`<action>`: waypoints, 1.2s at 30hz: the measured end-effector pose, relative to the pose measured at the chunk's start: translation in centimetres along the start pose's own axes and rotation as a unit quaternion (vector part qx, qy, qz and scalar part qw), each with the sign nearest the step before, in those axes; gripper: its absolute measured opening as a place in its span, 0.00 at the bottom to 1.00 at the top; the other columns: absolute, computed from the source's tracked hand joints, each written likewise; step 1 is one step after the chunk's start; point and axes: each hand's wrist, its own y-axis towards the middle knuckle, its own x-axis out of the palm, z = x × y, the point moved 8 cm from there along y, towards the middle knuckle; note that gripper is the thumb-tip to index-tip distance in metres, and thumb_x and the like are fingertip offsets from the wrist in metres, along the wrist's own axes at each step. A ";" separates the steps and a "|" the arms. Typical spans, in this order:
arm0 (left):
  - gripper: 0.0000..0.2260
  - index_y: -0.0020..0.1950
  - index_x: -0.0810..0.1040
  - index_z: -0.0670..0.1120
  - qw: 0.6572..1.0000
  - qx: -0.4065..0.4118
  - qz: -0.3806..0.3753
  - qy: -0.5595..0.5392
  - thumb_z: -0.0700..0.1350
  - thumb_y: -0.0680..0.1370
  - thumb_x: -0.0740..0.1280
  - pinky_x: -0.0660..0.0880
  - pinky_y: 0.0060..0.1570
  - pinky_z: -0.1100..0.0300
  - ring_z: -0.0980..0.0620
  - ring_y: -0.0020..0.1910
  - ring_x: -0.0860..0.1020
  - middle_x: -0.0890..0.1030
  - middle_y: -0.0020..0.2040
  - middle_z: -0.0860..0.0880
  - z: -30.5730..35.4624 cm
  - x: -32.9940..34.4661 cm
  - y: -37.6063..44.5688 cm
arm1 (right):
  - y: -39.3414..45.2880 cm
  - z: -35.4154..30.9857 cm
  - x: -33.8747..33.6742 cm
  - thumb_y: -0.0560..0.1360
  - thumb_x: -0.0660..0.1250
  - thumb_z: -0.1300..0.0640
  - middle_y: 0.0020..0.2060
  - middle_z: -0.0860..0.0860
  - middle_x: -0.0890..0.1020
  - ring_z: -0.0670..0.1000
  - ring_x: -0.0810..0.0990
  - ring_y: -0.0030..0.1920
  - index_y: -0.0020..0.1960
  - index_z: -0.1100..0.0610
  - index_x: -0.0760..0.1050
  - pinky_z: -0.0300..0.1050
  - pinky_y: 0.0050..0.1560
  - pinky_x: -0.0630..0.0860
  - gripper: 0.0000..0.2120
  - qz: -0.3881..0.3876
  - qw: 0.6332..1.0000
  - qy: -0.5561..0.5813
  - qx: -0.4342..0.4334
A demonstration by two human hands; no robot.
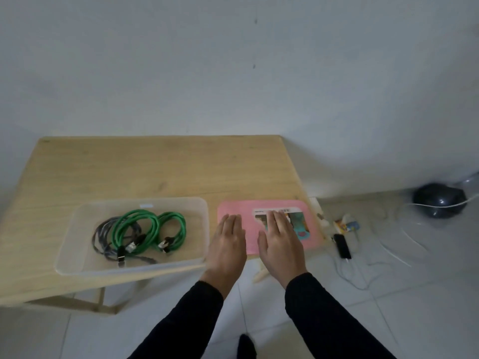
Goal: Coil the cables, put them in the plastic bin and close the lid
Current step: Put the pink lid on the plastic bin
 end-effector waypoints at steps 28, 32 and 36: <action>0.15 0.65 0.69 0.37 0.958 -0.275 0.052 -0.064 0.37 0.78 0.59 0.64 0.62 0.48 0.35 0.61 0.67 0.69 0.63 0.34 -3.6 8.9 -0.2 | 2.9 16.7 6.4 0.73 0.67 0.61 0.66 0.64 0.69 0.62 0.67 0.67 0.66 0.67 0.68 0.55 0.65 0.69 0.23 -0.003 0.977 0.188 0.101; 0.15 0.65 0.73 0.39 0.951 -0.291 0.076 -0.070 0.39 0.79 0.60 0.66 0.58 0.49 0.35 0.58 0.71 0.75 0.61 0.36 -3.9 8.3 1.1 | 3.5 18.1 5.4 0.73 0.68 0.60 0.64 0.63 0.70 0.62 0.66 0.65 0.66 0.64 0.69 0.52 0.62 0.69 0.23 0.018 0.969 0.209 0.131; 0.15 0.64 0.75 0.42 0.952 -0.276 0.101 -0.088 0.40 0.79 0.58 0.65 0.57 0.55 0.38 0.58 0.73 0.78 0.60 0.39 -3.3 6.3 3.2 | 4.6 18.8 3.3 0.73 0.68 0.59 0.60 0.63 0.73 0.62 0.68 0.61 0.64 0.60 0.72 0.51 0.57 0.71 0.20 0.053 0.963 0.218 0.148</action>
